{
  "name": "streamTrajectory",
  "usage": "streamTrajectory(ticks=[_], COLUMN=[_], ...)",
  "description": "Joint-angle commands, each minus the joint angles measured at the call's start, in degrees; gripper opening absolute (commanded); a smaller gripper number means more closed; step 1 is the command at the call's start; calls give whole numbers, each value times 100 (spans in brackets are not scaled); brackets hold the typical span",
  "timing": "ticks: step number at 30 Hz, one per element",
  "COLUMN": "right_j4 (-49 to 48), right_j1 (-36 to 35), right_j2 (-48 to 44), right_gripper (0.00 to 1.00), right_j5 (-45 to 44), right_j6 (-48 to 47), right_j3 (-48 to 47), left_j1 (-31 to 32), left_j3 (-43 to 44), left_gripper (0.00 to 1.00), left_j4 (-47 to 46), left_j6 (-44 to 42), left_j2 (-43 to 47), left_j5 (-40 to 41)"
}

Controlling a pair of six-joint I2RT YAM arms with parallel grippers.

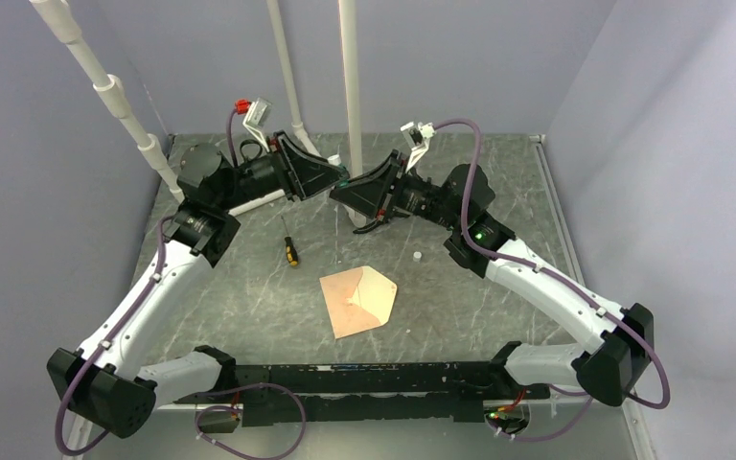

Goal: Place the letter into the envelope and seal it

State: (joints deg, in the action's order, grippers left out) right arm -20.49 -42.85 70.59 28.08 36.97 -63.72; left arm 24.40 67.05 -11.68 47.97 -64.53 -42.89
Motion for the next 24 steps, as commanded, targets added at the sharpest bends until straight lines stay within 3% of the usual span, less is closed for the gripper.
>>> streamTrajectory(ticks=[1,3,4,5,7,8,10,15,19,24], right_j4=[-738,-718,-663,-540,14,351,962,2429,3677,4405], right_j1=[-30,-30,-29,-29,-30,-30,-22,-4,-3,-4], right_j2=[8,-2,-31,-75,-249,-351,-594,-857,-520,-56], right_gripper=[0,0,0,9,54,66,75,78,72,67], right_j5=[199,193,180,147,-36,-165,-355,-605,-1433,-1770], right_j6=[219,191,144,55,-356,-605,-1081,-1545,-929,71], right_j3=[-43,-52,-45,-38,-100,-143,-206,-794,-1704,-2430], left_j1=[83,91,89,91,90,86,90,91,91,91], left_j3=[-4,79,143,199,295,352,479,1296,2015,2213], left_gripper=[27,6,3,3,2,2,2,3,2,2], left_j4=[-508,-413,-279,-139,146,301,594,1978,3573,4147], left_j6=[138,4,-125,-265,-623,-839,-1323,-2962,-4791,-6288], left_j2=[-100,-127,-129,-130,-113,-112,-135,-464,-631,-739], left_j5=[-379,-450,-448,-441,-455,-506,-821,-2093,-1591,-699])
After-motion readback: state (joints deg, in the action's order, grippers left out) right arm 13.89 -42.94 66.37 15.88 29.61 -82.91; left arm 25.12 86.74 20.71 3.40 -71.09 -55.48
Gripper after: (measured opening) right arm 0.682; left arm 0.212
